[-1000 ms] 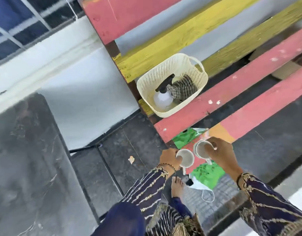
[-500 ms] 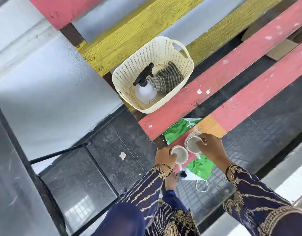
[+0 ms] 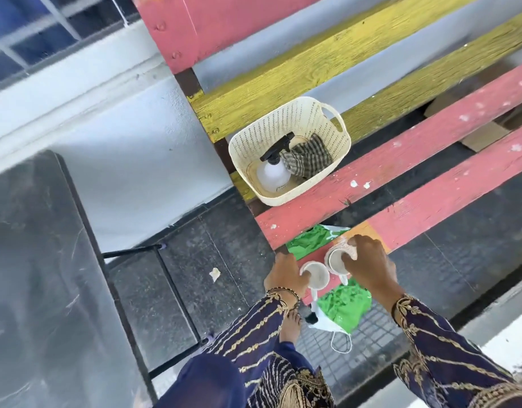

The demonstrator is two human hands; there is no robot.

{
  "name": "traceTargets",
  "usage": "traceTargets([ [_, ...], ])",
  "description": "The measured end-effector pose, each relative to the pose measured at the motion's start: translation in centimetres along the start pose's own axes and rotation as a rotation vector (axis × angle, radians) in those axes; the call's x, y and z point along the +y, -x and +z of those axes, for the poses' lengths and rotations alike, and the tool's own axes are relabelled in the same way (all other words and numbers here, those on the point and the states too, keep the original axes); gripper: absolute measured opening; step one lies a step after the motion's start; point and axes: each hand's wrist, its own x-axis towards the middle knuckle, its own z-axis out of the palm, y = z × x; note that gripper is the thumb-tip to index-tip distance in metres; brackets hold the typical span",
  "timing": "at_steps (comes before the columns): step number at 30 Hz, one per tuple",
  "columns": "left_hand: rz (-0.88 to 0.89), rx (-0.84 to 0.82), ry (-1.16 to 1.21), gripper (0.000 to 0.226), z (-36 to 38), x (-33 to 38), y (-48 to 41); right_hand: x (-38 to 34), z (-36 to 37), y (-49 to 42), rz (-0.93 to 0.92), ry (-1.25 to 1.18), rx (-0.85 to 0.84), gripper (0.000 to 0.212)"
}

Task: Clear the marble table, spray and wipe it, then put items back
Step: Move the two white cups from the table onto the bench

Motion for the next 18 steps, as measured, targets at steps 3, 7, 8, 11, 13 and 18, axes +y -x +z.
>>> traceTargets([
  [3,0.016,0.073,0.045,0.044,-2.7,-0.3,2.1,-3.1,-1.9,1.1,-0.085,0.003,0.013,0.038],
  [7,0.048,0.205,0.104,0.033,-7.1,-1.5,5.6,-9.2,-3.4,3.5,-0.222,-0.054,-0.015,0.034],
  [8,0.052,0.248,0.145,0.031,-8.3,-2.3,6.7,-11.2,-3.6,4.5,-0.277,-0.071,-0.024,0.03],
  [11,0.073,0.331,0.245,0.032,-11.5,-5.3,10.0,-17.0,-3.2,7.9,-0.396,-0.168,-0.055,0.021],
  [13,0.089,0.402,0.289,0.035,-13.6,-7.9,12.1,-20.9,-2.6,10.3,-0.487,-0.191,-0.038,0.014],
  [18,0.061,0.626,0.399,0.033,-19.3,-16.7,18.7,-31.7,0.2,17.0,-0.717,-0.175,-0.095,0.009],
])
